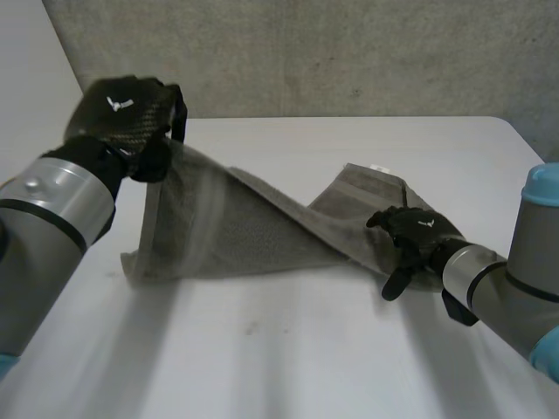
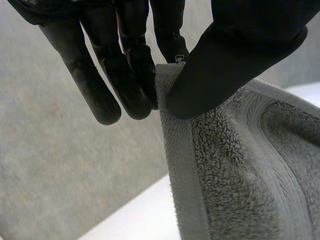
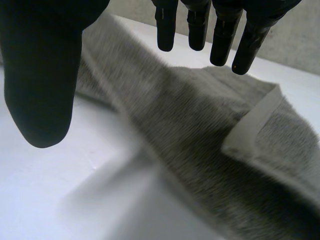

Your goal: Fold the towel.

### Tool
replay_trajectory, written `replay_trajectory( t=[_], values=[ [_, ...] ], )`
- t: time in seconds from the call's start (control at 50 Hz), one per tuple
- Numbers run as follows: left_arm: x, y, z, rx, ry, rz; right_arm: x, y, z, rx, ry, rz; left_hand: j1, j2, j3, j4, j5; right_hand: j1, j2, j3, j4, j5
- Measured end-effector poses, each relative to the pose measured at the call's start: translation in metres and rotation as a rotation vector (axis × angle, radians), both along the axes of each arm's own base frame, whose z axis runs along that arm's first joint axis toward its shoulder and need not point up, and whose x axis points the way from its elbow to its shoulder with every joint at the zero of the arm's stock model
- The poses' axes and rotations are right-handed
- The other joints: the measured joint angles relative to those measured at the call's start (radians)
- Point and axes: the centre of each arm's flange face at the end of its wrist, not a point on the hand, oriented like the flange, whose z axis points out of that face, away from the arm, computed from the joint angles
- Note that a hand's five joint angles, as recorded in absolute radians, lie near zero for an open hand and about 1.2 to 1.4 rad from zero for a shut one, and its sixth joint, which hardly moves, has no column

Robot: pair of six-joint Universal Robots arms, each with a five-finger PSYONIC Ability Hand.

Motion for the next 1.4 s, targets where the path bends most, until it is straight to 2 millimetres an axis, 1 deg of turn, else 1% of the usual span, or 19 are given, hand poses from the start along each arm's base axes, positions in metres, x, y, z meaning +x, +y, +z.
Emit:
replay_trajectory(
  t=[0.12, 0.18, 0.22, 0.38, 0.4, 0.44, 0.52, 0.62, 0.68, 0.74, 0.82, 0.88, 0.94, 0.96, 1.04, 1.06, 1.16, 1.28, 1.4],
  values=[
    [0.003, 0.011, 0.022, -0.048, 0.064, -0.008, 0.003, -0.002, -0.016, 0.003, -0.052, -0.026, 0.0, 0.0, 0.0, 0.0, 0.0, 0.0, 0.0, 0.0, 0.0, 0.0],
    [0.004, 0.012, 0.024, -0.052, 0.068, -0.008, 0.003, -0.004, -0.017, -0.004, -0.055, -0.028, 0.0, 0.0, 0.0, 0.0, 0.0, 0.002, 0.005, 0.005, 0.003, 0.003],
    [0.005, 0.013, 0.033, -0.077, 0.086, -0.006, 0.005, -0.014, -0.025, -0.074, -0.053, -0.039, 0.0, 0.0, 0.0, 0.0, 0.0, 0.024, 0.059, 0.073, 0.05, 0.058],
    [0.007, 0.014, 0.044, -0.094, 0.123, -0.003, 0.005, -0.031, -0.035, -0.175, -0.009, -0.06, 0.0, 0.0, 0.0, 0.0, 0.004, 0.118, 0.148, 0.172, 0.147, 0.144],
    [0.008, 0.014, 0.046, -0.095, 0.137, -0.002, 0.004, -0.036, -0.04, -0.198, 0.012, -0.067, 0.0, 0.0, 0.0, 0.0, 0.004, 0.319, 0.394, 0.405, 0.371, 0.357],
    [0.01, 0.013, 0.048, -0.092, 0.162, 0.003, 0.003, -0.041, -0.044, -0.222, 0.036, -0.079, 0.0, 0.0, 0.0, 0.0, 0.004, 0.484, 0.59, 0.596, 0.574, 0.551],
    [0.013, 0.01, 0.049, -0.083, 0.187, 0.01, 0.002, -0.047, -0.049, -0.239, 0.059, -0.088, 0.0, 0.0, 0.0, 0.0, 0.004, 0.518, 0.632, 0.644, 0.622, 0.609],
    [0.015, 0.006, 0.048, -0.069, 0.206, 0.021, -0.002, -0.05, -0.053, -0.247, 0.106, -0.087, 0.0, 0.0, 0.0, 0.0, 0.004, 0.32, 0.385, 0.392, 0.369, 0.382],
    [0.017, 0.003, 0.047, -0.067, 0.207, 0.028, -0.004, -0.05, -0.052, -0.251, 0.129, -0.085, 0.0, 0.0, 0.0, 0.0, 0.004, 0.317, 0.385, 0.388, 0.365, 0.374],
    [0.021, -0.003, 0.045, -0.064, 0.204, 0.05, -0.011, -0.052, -0.044, -0.273, 0.157, -0.098, 0.0, 0.0, 0.0, 0.0, 0.004, 0.396, 0.483, 0.495, 0.469, 0.461],
    [0.026, -0.009, 0.043, -0.061, 0.2, 0.072, -0.027, -0.064, -0.032, -0.31, 0.185, -0.143, 0.0, 0.0, 0.0, 0.0, 0.004, 0.402, 0.494, 0.506, 0.481, 0.467],
    [0.031, -0.015, 0.04, -0.055, 0.194, 0.096, -0.056, -0.079, -0.022, -0.343, 0.248, -0.209, 0.0, 0.0, 0.0, 0.0, 0.004, 0.346, 0.415, 0.424, 0.404, 0.404],
    [0.033, -0.017, 0.039, -0.052, 0.192, 0.102, -0.066, -0.081, -0.023, -0.337, 0.282, -0.224, 0.0, 0.0, 0.0, 0.0, 0.004, 0.271, 0.337, 0.342, 0.32, 0.328],
    [0.033, -0.018, 0.038, -0.049, 0.19, 0.104, -0.074, -0.078, -0.027, -0.317, 0.319, -0.226, 0.0, 0.0, 0.0, 0.0, 0.004, 0.176, 0.213, 0.227, 0.203, 0.214],
    [0.032, -0.019, 0.038, -0.049, 0.19, 0.102, -0.075, -0.071, -0.029, -0.298, 0.332, -0.216, 0.0, 0.0, 0.0, 0.0, 0.004, 0.13, 0.168, 0.17, 0.143, 0.153],
    [0.03, -0.019, 0.04, -0.053, 0.193, 0.097, -0.068, -0.056, -0.028, -0.275, 0.307, -0.193, 0.0, 0.0, 0.0, 0.0, 0.004, 0.12, 0.163, 0.158, 0.126, 0.131],
    [0.026, -0.018, 0.047, -0.068, 0.204, 0.081, -0.051, -0.03, -0.017, -0.232, 0.171, -0.169, 0.0, 0.0, 0.0, 0.0, 0.004, 0.12, 0.163, 0.158, 0.125, 0.119],
    [0.019, -0.013, 0.059, -0.092, 0.22, 0.053, -0.034, -0.004, -0.005, -0.143, -0.003, -0.132, 0.0, 0.0, 0.0, 0.0, 0.004, 0.081, 0.135, 0.12, 0.087, 0.084],
    [0.013, -0.007, 0.068, -0.104, 0.23, 0.027, -0.028, 0.012, 0.003, -0.097, -0.064, -0.098, 0.0, 0.0, 0.0, 0.0, 0.004, 0.052, 0.075, 0.068, 0.054, 0.047]
  ],
)
